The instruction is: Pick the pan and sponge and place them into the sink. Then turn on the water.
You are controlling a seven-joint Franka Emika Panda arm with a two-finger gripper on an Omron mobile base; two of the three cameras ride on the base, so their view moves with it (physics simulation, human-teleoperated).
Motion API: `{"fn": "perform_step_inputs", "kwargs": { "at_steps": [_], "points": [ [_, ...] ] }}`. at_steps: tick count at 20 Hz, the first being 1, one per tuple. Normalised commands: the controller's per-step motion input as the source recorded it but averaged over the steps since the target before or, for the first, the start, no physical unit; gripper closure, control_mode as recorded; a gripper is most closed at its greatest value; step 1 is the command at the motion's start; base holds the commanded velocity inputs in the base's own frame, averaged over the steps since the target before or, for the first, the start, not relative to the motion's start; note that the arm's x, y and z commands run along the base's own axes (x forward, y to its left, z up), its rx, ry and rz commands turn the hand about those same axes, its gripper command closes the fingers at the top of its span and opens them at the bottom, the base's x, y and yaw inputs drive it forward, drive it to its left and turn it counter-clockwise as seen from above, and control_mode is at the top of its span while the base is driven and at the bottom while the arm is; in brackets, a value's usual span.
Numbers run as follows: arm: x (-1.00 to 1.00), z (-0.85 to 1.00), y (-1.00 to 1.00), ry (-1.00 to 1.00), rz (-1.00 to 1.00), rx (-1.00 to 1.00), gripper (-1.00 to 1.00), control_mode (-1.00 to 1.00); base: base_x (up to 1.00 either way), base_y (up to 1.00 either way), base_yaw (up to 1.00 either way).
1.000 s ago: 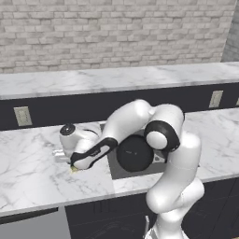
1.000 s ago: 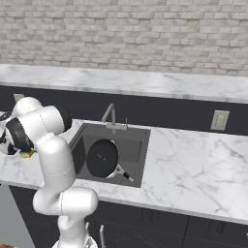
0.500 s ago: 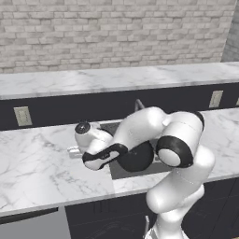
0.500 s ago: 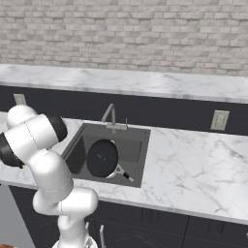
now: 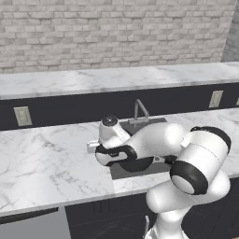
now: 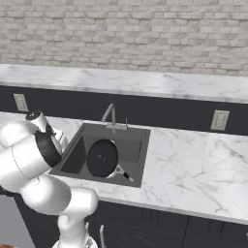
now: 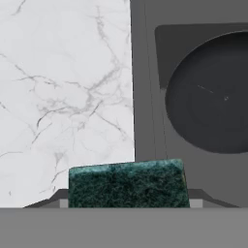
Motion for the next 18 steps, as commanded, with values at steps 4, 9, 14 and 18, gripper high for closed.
{"fn": "perform_step_inputs", "kwargs": {
  "at_steps": [4,9,14,18],
  "points": [
    [0.00,0.00,-0.70,0.00,0.07,0.00,1.00,-1.00,0.00,0.00,0.00],
    [0.00,0.00,-0.60,0.00,0.06,0.00,1.00,-1.00,0.00,0.00,0.00],
    [0.00,-0.03,-0.59,0.00,0.06,0.00,1.00,-1.00,0.00,0.00,0.00],
    [0.05,-0.16,-0.58,0.00,0.07,0.00,1.00,-1.00,0.00,0.00,0.00]
  ]
}}
